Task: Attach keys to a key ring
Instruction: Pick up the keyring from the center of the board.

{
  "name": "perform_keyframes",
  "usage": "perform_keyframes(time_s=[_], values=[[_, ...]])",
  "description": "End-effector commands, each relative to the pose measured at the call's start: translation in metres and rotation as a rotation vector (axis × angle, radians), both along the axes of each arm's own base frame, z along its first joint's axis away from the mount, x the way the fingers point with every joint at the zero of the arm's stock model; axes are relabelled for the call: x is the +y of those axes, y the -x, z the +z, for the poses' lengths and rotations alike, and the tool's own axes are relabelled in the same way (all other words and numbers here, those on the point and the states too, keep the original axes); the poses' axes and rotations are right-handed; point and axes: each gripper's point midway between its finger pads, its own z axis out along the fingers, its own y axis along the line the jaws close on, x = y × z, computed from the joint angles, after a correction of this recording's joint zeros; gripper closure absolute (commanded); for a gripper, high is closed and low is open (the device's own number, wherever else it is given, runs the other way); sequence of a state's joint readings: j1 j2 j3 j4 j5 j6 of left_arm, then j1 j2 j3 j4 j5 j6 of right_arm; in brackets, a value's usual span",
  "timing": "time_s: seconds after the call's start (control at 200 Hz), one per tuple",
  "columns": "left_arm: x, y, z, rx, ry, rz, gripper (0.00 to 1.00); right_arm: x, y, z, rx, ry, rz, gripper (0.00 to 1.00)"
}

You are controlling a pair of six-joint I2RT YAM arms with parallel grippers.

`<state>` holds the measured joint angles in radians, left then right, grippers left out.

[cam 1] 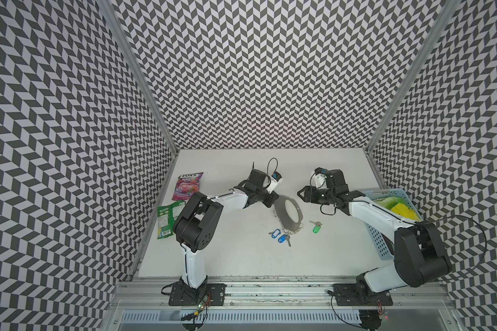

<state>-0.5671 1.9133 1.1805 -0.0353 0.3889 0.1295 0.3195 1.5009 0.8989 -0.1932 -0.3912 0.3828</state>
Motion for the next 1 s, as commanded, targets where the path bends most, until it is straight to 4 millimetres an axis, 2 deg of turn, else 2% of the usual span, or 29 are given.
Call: perform_keyframes(time_s=[0.0, 0.205, 0.386, 0.731, 0.996], values=[[-0.004, 0.007, 0.018, -0.015, 0.033, -0.018, 1.00, 0.013, 0.006, -0.006, -0.026, -0.029, 0.089, 0.39], [-0.007, 0.014, 0.023, -0.018, 0.039, -0.031, 1.00, 0.020, 0.015, -0.018, -0.014, -0.078, 0.131, 0.38], [-0.007, 0.019, 0.028, -0.025, 0.045, -0.042, 1.00, 0.027, 0.013, -0.019, -0.050, -0.082, 0.195, 0.37], [-0.005, 0.026, 0.048, -0.073, 0.088, -0.052, 1.00, 0.020, 0.010, -0.024, -0.130, -0.082, 0.273, 0.36], [-0.005, 0.029, 0.055, -0.088, 0.104, -0.058, 1.00, 0.034, 0.016, -0.036, -0.086, -0.192, 0.348, 0.38]])
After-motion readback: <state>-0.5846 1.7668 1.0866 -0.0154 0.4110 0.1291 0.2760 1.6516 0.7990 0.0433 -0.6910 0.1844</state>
